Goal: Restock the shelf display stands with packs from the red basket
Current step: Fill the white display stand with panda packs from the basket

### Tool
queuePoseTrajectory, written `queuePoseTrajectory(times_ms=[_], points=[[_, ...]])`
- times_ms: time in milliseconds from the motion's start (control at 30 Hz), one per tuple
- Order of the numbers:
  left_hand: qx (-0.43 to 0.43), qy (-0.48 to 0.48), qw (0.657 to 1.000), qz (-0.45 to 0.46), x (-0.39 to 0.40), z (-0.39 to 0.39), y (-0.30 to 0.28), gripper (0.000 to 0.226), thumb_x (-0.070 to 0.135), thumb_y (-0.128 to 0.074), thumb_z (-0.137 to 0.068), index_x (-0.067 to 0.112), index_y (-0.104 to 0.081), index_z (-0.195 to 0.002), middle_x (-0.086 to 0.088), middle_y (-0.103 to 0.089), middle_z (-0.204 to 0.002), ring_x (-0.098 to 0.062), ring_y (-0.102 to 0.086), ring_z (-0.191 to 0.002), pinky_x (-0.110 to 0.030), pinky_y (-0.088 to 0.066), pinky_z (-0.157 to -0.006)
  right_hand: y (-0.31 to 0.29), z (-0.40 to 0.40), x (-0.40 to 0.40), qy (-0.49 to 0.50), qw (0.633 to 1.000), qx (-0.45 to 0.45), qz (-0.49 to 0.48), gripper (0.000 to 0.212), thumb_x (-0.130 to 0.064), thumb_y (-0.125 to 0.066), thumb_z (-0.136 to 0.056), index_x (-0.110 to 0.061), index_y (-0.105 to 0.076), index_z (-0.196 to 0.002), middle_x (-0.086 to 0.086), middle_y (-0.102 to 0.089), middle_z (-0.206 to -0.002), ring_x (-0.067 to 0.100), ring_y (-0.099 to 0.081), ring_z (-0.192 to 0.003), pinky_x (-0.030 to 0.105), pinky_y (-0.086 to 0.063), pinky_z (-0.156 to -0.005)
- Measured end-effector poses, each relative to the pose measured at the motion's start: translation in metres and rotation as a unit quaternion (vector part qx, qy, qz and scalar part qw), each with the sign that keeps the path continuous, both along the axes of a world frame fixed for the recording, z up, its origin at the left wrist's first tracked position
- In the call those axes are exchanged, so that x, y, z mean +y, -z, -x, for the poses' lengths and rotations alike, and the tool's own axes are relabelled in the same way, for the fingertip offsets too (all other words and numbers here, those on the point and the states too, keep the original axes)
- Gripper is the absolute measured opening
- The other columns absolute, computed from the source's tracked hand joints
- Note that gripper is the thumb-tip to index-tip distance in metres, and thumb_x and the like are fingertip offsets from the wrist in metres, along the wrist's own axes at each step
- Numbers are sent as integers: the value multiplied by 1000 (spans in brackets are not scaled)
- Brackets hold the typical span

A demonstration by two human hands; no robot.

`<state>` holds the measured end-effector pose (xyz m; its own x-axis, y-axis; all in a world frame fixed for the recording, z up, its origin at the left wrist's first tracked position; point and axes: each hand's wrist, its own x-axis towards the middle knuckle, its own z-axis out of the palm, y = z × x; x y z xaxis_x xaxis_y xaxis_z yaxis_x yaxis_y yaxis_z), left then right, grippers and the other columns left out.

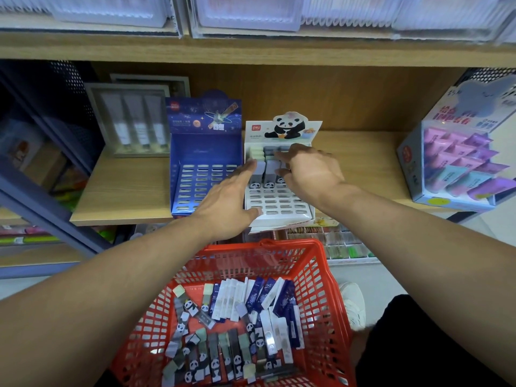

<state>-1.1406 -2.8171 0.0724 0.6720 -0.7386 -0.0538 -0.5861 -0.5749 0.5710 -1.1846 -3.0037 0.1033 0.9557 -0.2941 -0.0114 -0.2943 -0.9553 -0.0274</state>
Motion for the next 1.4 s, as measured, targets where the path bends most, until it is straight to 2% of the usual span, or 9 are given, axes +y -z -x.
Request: queuePoseTrajectory(times_ms=[133,267,367,433,600,867,967,1200,1400], points=[[-47,16,999,-8,-3,-4,-1,98,29,-69,-92,24,1,-161,7,-1,-168,-11,-3,-155,-40,-16,-126,-5,4,6,0,1000,23,6,36,-30,-47,-100,-36,-52,-135,1,-60,-108,26,-59,-100,35,-44,-81],[-91,36,994,-41,-10,-16,-2,99,29,-69,-91,23,1,-161,6,1,-169,-13,3,-155,-42,-9,-127,-7,5,11,10,999,36,17,9,-27,-48,-99,-26,-52,-107,-4,-49,-75,24,-56,-79,33,-42,-71],[-108,31,990,-89,-11,-18,-1,101,32,-68,-91,24,5,-160,4,-3,-169,-16,4,-155,-44,-4,-127,-1,4,13,-18,998,56,22,55,-25,-48,-99,-25,-32,-151,-6,-50,-79,26,-58,-80,34,-46,-67],[-122,19,987,-106,-12,-18,-1,101,33,-68,-90,24,5,-160,4,-5,-169,-18,4,-156,-46,-3,-126,3,5,13,-28,997,63,20,69,-25,-47,-99,-28,-12,-159,0,-59,-101,27,-61,-85,35,-48,-66],[-113,10,988,-106,-16,-15,-3,101,33,-68,-89,23,3,-160,4,-6,-169,-19,2,-156,-48,-4,-126,7,5,11,-26,998,58,21,73,-26,-48,-98,-27,-9,-159,6,-62,-106,29,-62,-85,36,-46,-63],[-118,23,985,-123,-16,-14,-3,101,35,-65,-91,21,6,-160,5,2,-169,-19,11,-155,-49,-1,-126,10,8,18,-17,996,85,1,87,-24,-50,-95,-20,8,-159,-2,-52,-71,19,-53,-62,30,-33,-47],[-118,22,986,-119,-17,-16,-5,100,34,-65,-90,21,4,-160,4,-2,-169,-19,9,-155,-49,0,-126,8,9,21,-10,994,102,-48,94,-23,-53,-93,-18,15,-157,-2,-53,-70,18,-53,-63,29,-32,-47],[-158,57,977,-133,-15,-7,-6,99,35,-63,-94,20,9,-160,4,6,-169,-18,19,-153,-46,6,-126,8,12,12,56,990,128,3,94,-20,-48,-91,-10,19,-155,-3,-60,-82,23,-60,-78,31,-43,-58],[-158,76,974,-143,-18,-10,-3,98,35,-63,-93,24,7,-160,8,7,-168,-17,19,-153,-45,10,-124,5,18,8,47,989,132,-42,95,-16,-48,-91,-12,23,-155,0,-58,-81,17,-57,-68,31,-44,-54]])
